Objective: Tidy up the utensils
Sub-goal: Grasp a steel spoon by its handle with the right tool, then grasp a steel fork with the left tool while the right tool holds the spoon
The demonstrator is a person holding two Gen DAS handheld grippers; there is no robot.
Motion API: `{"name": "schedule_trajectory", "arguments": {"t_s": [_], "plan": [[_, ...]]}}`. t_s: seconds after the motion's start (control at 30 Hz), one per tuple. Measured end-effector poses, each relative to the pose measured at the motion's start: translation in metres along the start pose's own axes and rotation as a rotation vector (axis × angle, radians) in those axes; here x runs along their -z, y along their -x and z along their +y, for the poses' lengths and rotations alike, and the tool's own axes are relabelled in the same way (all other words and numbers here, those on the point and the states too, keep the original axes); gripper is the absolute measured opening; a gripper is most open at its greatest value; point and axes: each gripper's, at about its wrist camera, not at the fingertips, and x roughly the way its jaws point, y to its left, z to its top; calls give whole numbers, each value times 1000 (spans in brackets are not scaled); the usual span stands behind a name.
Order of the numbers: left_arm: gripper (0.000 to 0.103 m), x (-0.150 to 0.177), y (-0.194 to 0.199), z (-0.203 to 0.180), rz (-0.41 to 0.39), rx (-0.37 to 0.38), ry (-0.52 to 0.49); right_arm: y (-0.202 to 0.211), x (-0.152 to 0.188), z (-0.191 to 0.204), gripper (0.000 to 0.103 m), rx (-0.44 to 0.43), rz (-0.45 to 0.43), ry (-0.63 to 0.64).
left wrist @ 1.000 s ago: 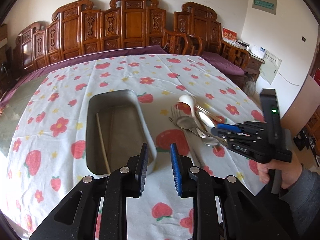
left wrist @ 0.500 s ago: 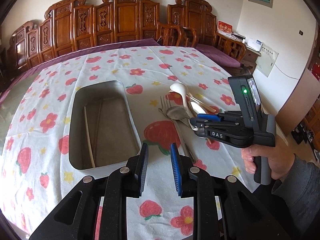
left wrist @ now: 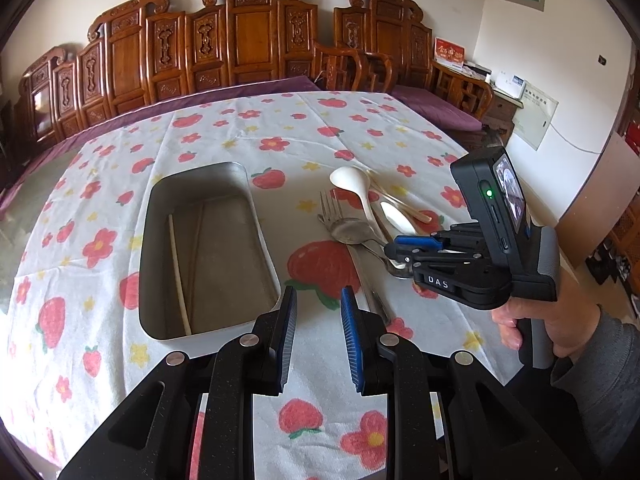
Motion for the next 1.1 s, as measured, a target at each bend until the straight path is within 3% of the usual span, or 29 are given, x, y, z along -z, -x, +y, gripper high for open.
{"name": "schedule_trajectory", "arguments": {"t_s": [0.13, 0.37, 0.67, 1.1], "plan": [[21, -1, 0, -1, 3, 1, -5, 0, -1, 3, 17, 14, 2, 20], [21, -2, 0, -7, 8, -2, -19, 4, 0, 3, 7, 2, -7, 10], [21, -3, -4, -8, 13, -1, -12, 26, -1, -14, 7, -43, -86, -78], [24, -17, -58, -30, 69, 4, -51, 50, 9, -43, 7, -17, -158, -149]]}}
